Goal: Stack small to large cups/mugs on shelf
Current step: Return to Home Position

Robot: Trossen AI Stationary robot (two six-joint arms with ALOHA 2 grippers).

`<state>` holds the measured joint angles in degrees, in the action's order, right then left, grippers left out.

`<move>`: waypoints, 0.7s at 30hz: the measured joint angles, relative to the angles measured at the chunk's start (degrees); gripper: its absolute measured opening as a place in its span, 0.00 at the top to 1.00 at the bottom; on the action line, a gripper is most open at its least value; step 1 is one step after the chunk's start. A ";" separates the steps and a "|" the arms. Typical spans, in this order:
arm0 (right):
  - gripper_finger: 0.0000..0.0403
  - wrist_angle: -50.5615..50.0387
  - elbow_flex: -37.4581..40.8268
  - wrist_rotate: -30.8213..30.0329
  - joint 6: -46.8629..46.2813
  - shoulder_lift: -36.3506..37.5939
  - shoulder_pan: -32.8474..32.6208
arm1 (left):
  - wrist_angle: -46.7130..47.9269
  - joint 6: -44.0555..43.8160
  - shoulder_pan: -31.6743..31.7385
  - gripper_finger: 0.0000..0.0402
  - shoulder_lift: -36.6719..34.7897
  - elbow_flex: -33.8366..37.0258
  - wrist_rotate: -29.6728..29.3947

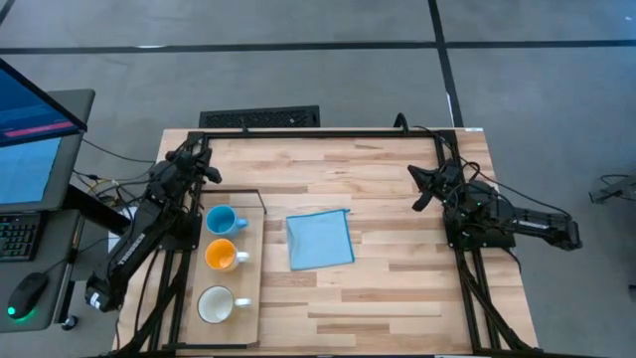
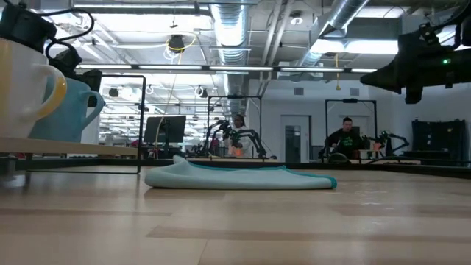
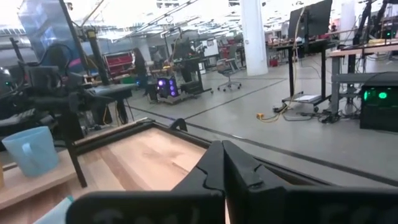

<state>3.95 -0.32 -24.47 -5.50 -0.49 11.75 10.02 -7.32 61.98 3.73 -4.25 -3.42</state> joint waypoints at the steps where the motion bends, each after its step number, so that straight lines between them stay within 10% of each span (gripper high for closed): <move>1: 0.95 0.00 0.00 0.00 0.00 0.00 0.02 | -0.02 -0.38 0.00 0.94 0.16 0.00 0.00; 21: 0.94 0.07 0.02 -0.04 -0.02 0.02 0.01 | -3.96 -3.96 -0.07 0.95 -3.56 0.45 1.81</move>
<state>4.01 -0.30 -24.51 -5.52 -0.47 11.76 6.06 -11.28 61.91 0.17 -3.81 -1.61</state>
